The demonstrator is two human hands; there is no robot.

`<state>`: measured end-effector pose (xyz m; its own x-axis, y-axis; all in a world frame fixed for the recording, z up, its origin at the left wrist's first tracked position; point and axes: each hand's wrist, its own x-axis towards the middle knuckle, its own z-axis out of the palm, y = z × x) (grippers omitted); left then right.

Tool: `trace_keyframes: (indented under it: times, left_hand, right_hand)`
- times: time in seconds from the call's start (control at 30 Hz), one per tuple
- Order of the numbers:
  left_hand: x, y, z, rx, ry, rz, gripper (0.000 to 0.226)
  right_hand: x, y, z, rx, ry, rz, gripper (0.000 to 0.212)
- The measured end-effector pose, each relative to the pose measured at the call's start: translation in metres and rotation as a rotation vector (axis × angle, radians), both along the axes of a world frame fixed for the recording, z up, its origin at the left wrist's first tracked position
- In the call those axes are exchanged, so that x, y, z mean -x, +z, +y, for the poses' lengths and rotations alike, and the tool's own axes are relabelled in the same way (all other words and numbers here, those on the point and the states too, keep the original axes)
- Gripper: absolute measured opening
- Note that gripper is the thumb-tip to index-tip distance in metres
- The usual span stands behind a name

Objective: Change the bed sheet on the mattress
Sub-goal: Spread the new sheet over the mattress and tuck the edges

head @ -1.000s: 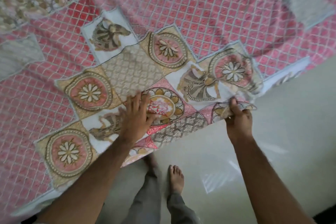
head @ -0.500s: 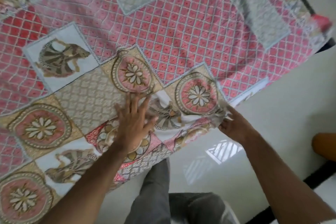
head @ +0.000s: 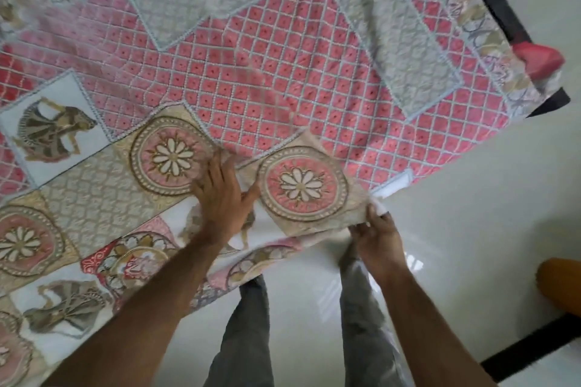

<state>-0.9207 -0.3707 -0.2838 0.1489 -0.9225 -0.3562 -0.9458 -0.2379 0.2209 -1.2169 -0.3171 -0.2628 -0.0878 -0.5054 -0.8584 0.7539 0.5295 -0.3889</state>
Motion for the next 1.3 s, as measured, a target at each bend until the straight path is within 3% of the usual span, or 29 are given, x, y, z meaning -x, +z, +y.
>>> trace_keyframes:
  times: [0.07, 0.17, 0.27, 0.4, 0.47, 0.53, 0.6, 0.67, 0.77, 0.87, 0.93, 1.0, 1.07, 1.1, 1.17, 1.3]
  left_hand:
    - [0.020, 0.000, -0.005, -0.012, -0.020, 0.002, 0.083]
    - [0.064, 0.005, -0.023, -0.032, -0.010, 0.004, 0.084]
    - [0.110, 0.013, -0.046, -0.021, 0.020, 0.046, 0.077]
    - [0.167, 0.021, -0.082, -0.005, 0.123, 0.140, 0.075]
    - [0.192, 0.026, -0.100, 0.031, 0.192, 0.199, 0.067]
    - [0.209, 0.029, -0.115, 0.055, 0.176, 0.207, 0.063]
    - [0.219, 0.026, -0.122, 0.025, 0.083, 0.133, 0.067]
    - [0.229, 0.022, -0.126, -0.095, 0.046, 0.025, 0.078]
    - [0.243, 0.012, -0.131, -0.101, 0.016, -0.034, 0.073]
    - [0.259, 0.005, -0.141, -0.012, 0.007, -0.048, 0.070]
    - [0.274, 0.000, -0.149, 0.047, 0.038, -0.035, 0.070]
    - [0.286, -0.003, -0.159, 0.080, 0.101, -0.021, 0.066]
    - [0.295, -0.004, -0.169, 0.059, 0.180, -0.018, 0.064]
    - [0.300, -0.004, -0.171, 0.056, 0.218, -0.012, 0.062]
    - [0.307, -0.005, -0.174, 0.051, 0.261, 0.013, 0.063]
    - [0.318, -0.008, -0.189, -0.002, 0.340, -0.040, 0.059]
  right_hand:
    - [0.018, -0.004, -0.014, -0.074, -0.020, -0.099, 0.006]
    - [0.054, -0.011, -0.030, -0.186, 0.024, -0.231, 0.021]
    - [0.079, -0.015, -0.049, -0.300, 0.206, -0.228, 0.023]
    - [0.123, 0.003, -0.080, -0.167, 0.355, -0.252, 0.014]
    - [0.148, 0.010, -0.086, -0.005, 0.231, -0.061, 0.006]
    - [0.166, 0.016, -0.083, 0.044, 0.241, 0.054, 0.018]
    - [0.175, 0.012, -0.078, -0.091, 0.441, 0.143, 0.020]
    - [0.185, 0.004, -0.088, -0.189, 0.789, 0.349, 0.036]
    - [0.217, 0.004, -0.132, -0.037, 1.261, 0.873, 0.043]
    - [0.239, 0.015, -0.200, 0.145, 1.162, 1.150, 0.021]
    - [0.246, 0.012, -0.247, 0.314, 1.158, 1.371, 0.034]
    - [0.244, 0.004, -0.292, 0.360, 1.294, 1.569, 0.051]
    - [0.240, -0.001, -0.328, 0.307, 1.489, 1.668, 0.056]
    - [0.238, -0.003, -0.343, 0.337, 1.566, 1.662, 0.045]
    - [0.236, -0.002, -0.360, 0.488, 1.626, 1.590, 0.019]
    - [0.244, -0.003, -0.375, 0.694, 1.778, 1.478, 0.011]
